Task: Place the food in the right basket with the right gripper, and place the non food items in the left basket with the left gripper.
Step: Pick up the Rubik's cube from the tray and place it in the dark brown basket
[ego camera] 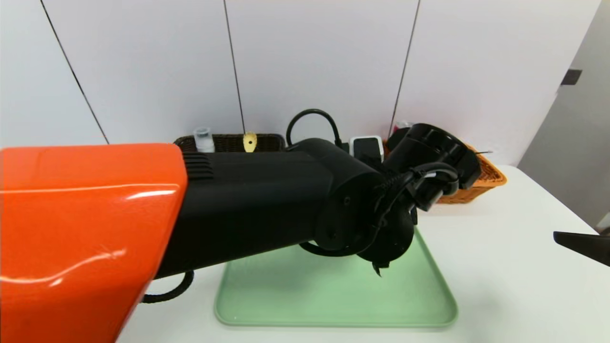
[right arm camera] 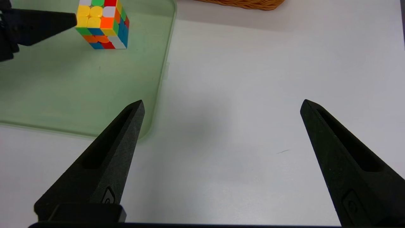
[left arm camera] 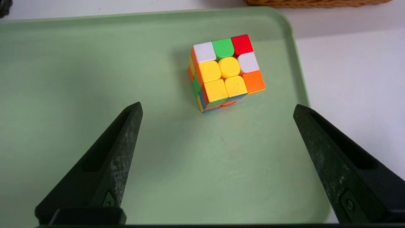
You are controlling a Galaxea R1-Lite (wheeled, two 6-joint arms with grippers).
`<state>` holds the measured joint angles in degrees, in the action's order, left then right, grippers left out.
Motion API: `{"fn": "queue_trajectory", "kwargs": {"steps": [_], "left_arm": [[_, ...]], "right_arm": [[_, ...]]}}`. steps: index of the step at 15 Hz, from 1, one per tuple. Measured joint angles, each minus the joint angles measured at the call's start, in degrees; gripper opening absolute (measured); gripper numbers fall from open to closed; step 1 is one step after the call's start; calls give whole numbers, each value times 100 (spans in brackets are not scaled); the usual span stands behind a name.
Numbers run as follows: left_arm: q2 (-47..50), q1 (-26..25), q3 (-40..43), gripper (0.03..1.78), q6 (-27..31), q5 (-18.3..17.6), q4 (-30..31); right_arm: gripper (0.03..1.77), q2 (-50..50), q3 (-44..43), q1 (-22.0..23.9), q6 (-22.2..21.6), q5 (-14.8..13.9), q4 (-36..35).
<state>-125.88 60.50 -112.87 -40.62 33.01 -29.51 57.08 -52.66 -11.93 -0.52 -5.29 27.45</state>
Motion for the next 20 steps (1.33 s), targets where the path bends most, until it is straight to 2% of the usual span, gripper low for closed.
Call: {"fn": "queue_trajectory", "kwargs": {"steps": [11,15,20], "left_arm": [[-439,156,-9,169,10,139,367],[-601,193,-6,169,46,538,719],[-772,197,-6,169,189,592,1030]], "right_arm": [[170,-20,74,0,9,-2,7],[170,-22,118,1,12,-5,9],[170,-29,228,0,15,0,-1]]}}
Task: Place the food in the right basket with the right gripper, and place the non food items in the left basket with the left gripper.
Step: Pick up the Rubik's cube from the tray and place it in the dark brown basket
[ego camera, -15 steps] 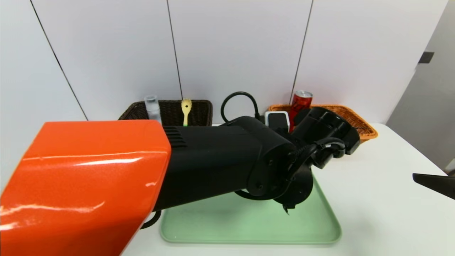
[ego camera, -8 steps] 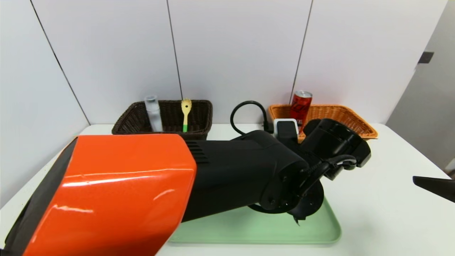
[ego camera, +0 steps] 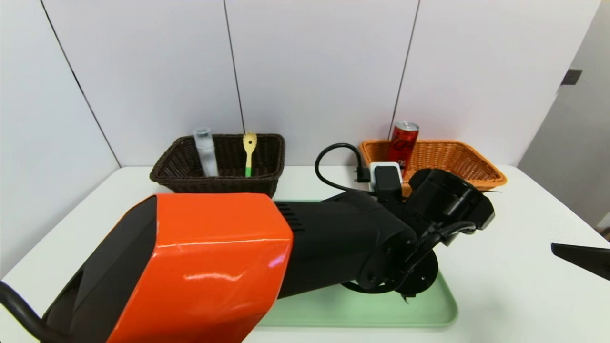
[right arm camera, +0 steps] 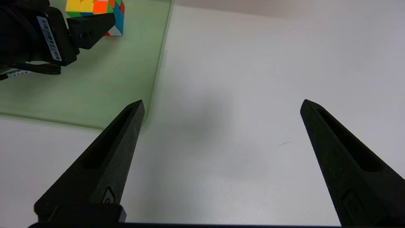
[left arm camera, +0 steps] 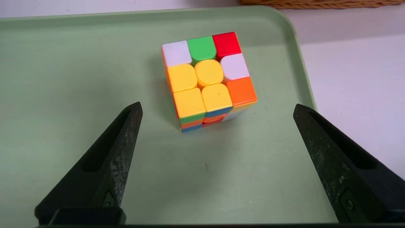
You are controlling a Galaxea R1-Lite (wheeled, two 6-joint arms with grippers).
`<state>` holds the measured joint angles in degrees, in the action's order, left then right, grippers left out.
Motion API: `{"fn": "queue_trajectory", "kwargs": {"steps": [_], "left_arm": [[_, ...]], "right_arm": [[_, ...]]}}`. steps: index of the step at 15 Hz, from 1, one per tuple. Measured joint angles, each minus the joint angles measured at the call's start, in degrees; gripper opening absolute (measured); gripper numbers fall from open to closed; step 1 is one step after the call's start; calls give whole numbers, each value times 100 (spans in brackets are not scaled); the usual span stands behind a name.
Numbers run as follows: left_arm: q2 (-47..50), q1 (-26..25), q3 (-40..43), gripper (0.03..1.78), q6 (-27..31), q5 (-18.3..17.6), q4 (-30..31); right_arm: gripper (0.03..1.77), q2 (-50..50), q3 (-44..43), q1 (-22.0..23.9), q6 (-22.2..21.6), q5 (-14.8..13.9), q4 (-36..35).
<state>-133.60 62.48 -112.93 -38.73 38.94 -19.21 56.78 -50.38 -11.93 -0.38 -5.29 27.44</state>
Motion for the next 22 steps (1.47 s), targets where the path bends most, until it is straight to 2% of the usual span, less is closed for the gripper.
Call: {"fn": "queue_trajectory", "kwargs": {"steps": [15,22], "left_arm": [[-414,-10,0,169,629,260,607],[-469,-29,-7,169,675,299,646]], "right_arm": [[170,5,17,0,7,-11,-32],[170,-11,13,1,13,-11,-18]]}}
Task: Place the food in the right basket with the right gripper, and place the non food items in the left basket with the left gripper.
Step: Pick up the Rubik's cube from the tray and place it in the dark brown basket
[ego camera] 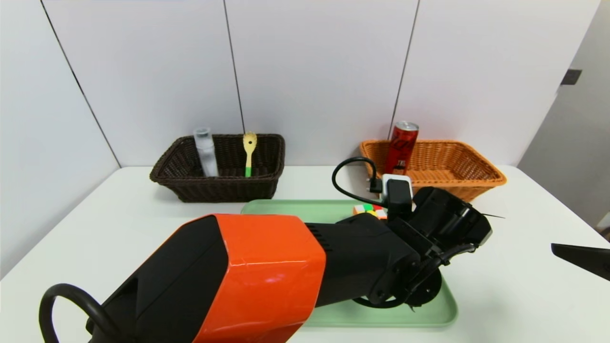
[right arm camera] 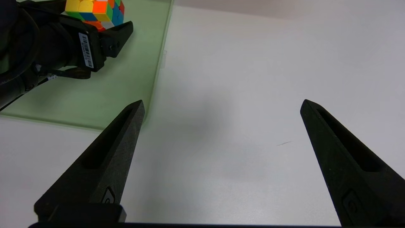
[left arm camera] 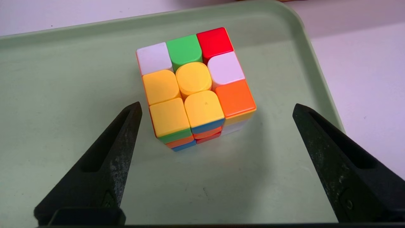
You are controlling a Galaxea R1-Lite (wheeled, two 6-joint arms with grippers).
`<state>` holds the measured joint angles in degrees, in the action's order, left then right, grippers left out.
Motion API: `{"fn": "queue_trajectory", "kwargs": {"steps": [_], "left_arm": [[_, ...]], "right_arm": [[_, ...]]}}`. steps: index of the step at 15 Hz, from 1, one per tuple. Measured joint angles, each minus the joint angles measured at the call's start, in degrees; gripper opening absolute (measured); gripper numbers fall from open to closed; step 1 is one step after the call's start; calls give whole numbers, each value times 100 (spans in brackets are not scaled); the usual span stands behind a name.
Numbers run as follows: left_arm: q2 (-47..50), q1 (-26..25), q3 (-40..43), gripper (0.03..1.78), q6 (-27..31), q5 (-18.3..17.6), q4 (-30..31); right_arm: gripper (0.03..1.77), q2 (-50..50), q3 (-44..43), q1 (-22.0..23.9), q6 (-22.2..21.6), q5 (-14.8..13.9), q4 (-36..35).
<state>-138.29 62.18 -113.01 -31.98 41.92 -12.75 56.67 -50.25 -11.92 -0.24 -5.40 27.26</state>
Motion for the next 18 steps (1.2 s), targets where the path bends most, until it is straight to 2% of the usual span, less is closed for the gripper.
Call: {"fn": "queue_trajectory", "kwargs": {"steps": [18], "left_arm": [[-135,-227,-2,169,188,0,294]], "right_arm": [[170,-41,12,-1,24,-2,20]]}}
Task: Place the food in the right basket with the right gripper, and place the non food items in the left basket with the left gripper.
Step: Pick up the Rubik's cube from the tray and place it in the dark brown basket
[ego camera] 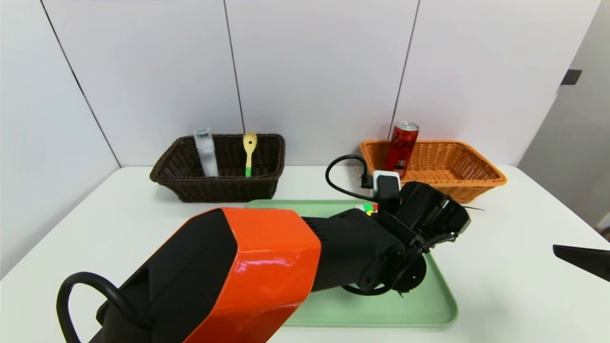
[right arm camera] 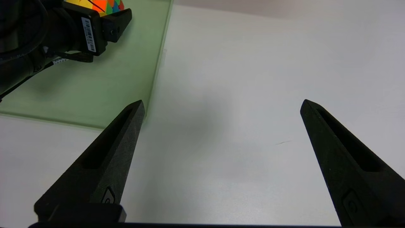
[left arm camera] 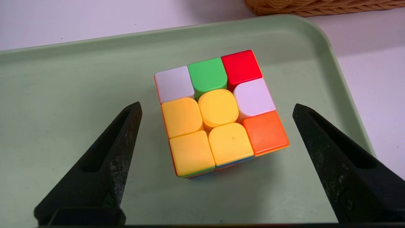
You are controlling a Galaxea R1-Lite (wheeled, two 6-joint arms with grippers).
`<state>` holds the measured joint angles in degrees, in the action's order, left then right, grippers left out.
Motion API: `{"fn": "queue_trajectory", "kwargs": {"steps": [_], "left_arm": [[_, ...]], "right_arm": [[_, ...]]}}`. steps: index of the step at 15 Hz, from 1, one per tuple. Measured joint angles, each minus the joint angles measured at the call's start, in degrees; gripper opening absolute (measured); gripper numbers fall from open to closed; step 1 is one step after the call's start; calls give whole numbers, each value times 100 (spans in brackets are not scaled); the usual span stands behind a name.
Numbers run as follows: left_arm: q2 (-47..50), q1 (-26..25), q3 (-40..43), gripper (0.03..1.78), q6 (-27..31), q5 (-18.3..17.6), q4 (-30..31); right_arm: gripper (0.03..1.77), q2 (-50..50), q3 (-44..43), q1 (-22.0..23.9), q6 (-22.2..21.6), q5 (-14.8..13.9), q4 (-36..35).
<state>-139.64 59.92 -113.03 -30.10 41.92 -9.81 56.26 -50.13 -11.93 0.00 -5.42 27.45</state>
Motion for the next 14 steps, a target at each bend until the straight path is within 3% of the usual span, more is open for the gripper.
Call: {"fn": "queue_trajectory", "kwargs": {"steps": [7,8,12,14], "left_arm": [[-93,-74,0,169,30,0,48],[-101,-79,0,163,26,0,50],[-101,-77,0,102,37,0,56],[-101,-77,0,99,33,0,56]], "right_arm": [[170,-1,38,0,0,0,0],[170,0,40,0,0,0,0],[170,-1,46,1,0,9,-1],[170,-1,46,1,0,9,-1]]}}
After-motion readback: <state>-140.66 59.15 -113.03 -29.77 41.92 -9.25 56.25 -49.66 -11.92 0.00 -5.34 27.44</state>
